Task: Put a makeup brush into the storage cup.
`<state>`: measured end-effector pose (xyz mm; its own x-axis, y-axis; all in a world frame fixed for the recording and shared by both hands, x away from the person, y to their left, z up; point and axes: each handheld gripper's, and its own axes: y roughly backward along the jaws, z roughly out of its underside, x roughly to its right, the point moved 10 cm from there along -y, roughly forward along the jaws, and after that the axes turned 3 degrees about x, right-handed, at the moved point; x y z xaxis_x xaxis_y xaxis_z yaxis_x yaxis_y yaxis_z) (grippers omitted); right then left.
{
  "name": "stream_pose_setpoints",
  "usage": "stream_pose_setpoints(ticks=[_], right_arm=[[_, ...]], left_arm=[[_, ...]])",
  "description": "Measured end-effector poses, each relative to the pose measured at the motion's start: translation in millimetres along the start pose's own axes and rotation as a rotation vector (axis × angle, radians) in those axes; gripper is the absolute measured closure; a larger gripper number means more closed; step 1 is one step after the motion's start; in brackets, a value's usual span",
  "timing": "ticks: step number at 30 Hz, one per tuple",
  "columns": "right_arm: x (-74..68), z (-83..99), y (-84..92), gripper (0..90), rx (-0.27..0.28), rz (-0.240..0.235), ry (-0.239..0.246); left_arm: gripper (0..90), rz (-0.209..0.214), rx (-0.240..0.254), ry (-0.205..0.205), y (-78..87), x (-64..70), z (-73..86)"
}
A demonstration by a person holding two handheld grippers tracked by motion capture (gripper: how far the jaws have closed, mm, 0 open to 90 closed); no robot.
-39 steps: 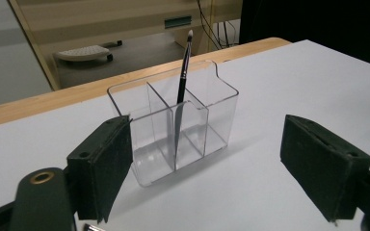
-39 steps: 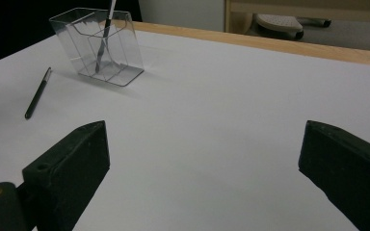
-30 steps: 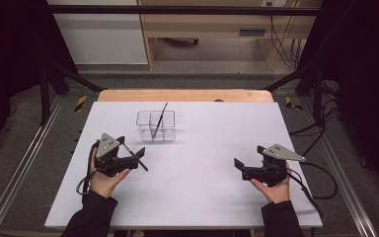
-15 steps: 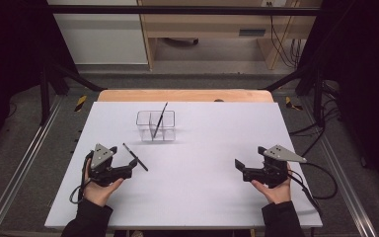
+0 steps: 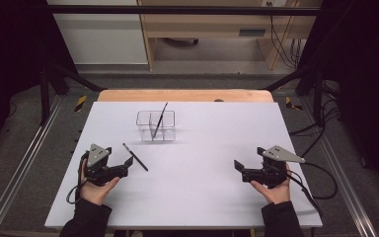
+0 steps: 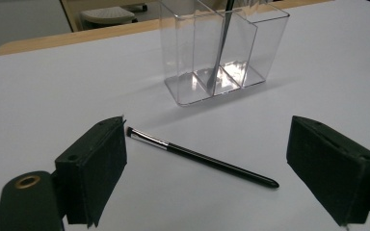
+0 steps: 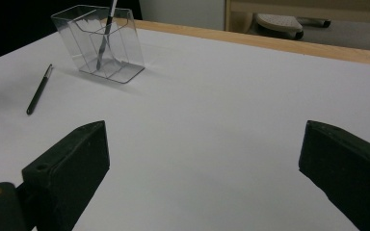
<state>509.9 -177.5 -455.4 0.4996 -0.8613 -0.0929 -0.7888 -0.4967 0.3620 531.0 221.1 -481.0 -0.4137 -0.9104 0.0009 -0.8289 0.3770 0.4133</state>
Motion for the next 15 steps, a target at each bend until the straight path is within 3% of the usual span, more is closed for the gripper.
stream_pose_setpoints(ticks=[15], right_arm=[[-2.0,2.8,-3.0,4.5,-0.012,-0.006,0.002]], left_arm=[[14.5,-0.058,-0.082,0.009,-22.9,-6.9,9.7]])
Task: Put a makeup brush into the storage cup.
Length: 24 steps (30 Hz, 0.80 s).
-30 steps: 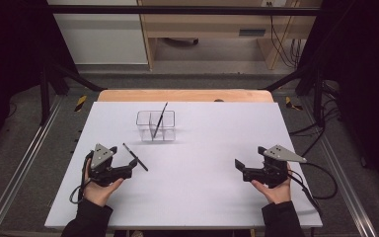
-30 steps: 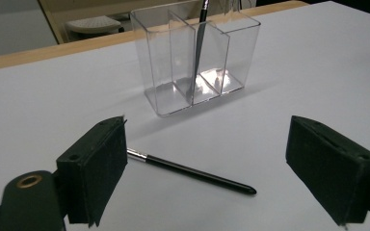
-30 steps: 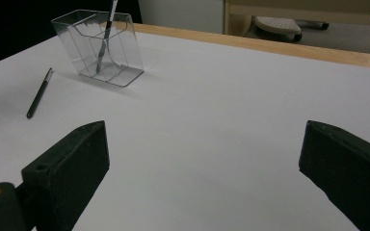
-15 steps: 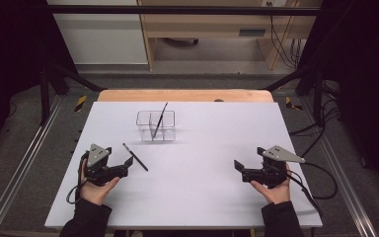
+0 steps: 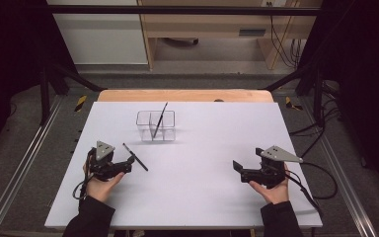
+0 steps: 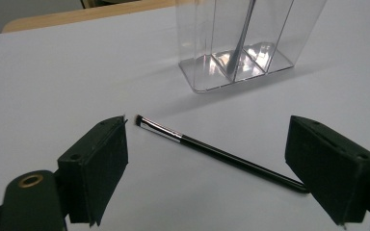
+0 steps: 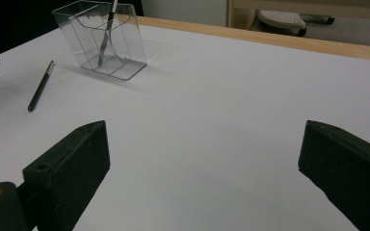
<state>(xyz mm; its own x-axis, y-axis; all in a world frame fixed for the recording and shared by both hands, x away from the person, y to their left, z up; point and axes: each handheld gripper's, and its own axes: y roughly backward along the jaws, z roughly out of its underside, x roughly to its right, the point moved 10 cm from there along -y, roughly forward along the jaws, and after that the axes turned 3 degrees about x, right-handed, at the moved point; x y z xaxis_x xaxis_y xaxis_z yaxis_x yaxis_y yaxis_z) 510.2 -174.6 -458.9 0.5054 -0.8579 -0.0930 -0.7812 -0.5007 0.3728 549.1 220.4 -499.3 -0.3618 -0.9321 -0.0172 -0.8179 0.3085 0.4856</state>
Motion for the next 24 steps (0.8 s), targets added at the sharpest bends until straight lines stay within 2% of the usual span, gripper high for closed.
stream_pose_setpoints(ticks=[2,8,14,24], right_arm=[[-0.7,-0.2,0.4,4.6,0.001,-0.004,-0.003],[-1.0,0.1,0.0,4.6,0.002,-0.005,-0.003],[-1.0,0.1,0.0,4.6,0.002,-0.005,-0.001],[-2.3,2.5,-2.2,4.6,-0.008,-0.005,0.003]], left_arm=[[14.7,0.005,-0.003,0.013,-3.6,1.5,-0.7],[16.1,-0.001,-0.026,0.018,-15.1,7.0,0.6],[18.5,0.001,-0.067,0.014,-26.0,12.4,9.4],[27.9,0.013,-0.134,0.019,-38.2,20.1,25.1]])
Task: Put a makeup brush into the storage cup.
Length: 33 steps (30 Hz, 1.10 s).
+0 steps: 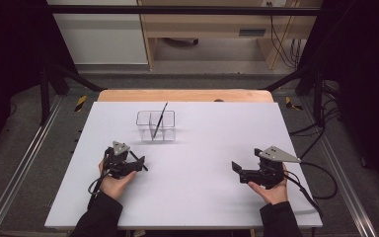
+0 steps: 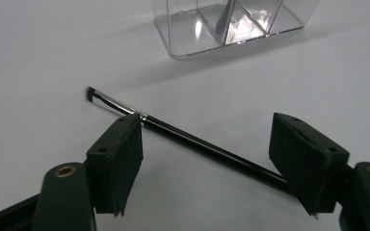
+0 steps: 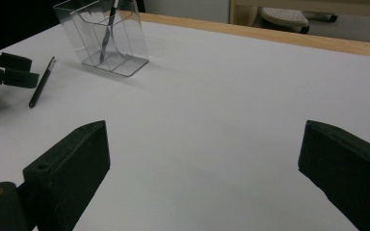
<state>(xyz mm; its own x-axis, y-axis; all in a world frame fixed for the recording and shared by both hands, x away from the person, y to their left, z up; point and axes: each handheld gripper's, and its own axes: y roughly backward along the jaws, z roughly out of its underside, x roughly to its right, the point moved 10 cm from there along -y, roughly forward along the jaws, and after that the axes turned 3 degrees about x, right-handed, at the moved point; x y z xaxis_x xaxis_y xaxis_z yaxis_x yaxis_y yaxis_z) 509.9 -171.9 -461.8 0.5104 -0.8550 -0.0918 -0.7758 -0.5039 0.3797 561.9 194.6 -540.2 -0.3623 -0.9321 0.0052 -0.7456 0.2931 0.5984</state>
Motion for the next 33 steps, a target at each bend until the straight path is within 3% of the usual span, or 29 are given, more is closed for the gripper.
stream_pose_setpoints(ticks=[15,24,33], right_arm=[[-0.8,1.0,-1.2,4.6,-0.004,0.001,0.002],[-0.9,1.2,-1.1,4.6,-0.005,0.001,0.002],[-0.6,0.8,-0.7,4.6,-0.002,0.002,0.002]], left_arm=[[40.1,0.002,-0.033,0.025,-5.7,3.3,6.2],[53.6,-0.011,-0.046,0.031,-2.6,0.0,7.4],[58.3,-0.006,-0.064,0.042,1.5,-1.7,9.0]])
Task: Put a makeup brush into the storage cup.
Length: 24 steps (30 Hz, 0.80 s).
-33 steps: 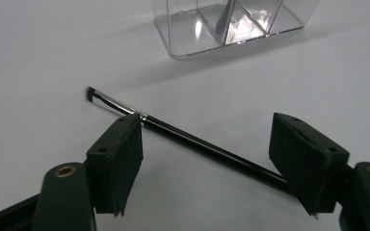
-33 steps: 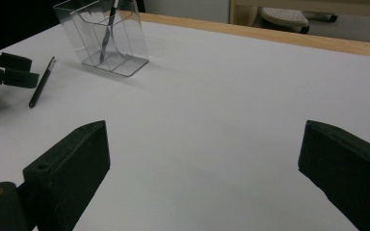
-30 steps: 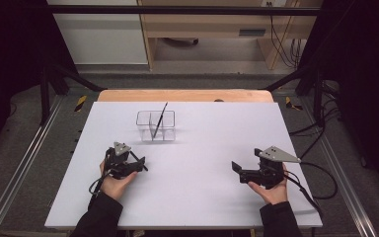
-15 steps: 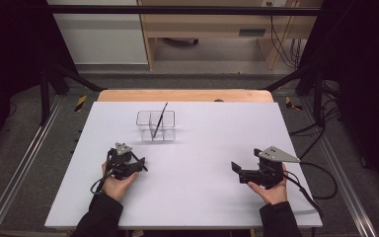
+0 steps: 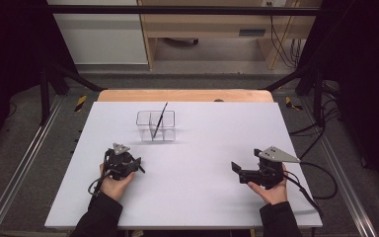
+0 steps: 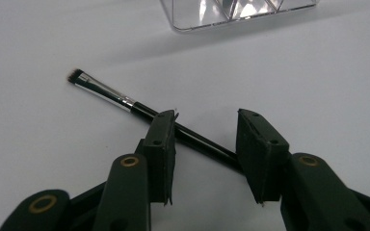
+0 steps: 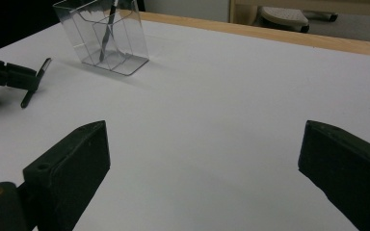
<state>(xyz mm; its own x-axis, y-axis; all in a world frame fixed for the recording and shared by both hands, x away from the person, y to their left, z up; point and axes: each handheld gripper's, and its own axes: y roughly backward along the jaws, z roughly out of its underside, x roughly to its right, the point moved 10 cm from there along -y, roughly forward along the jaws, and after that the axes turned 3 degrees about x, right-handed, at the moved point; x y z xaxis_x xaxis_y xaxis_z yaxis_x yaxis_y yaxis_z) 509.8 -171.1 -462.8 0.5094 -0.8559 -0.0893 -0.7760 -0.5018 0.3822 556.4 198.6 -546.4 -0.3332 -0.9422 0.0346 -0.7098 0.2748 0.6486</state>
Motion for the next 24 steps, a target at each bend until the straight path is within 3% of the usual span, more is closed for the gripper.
stream_pose_setpoints(ticks=[24], right_arm=[[0.4,1.0,-0.3,4.5,-0.005,0.000,0.003]], left_arm=[[70.1,-0.001,-0.026,-0.045,7.7,-6.9,1.2]])
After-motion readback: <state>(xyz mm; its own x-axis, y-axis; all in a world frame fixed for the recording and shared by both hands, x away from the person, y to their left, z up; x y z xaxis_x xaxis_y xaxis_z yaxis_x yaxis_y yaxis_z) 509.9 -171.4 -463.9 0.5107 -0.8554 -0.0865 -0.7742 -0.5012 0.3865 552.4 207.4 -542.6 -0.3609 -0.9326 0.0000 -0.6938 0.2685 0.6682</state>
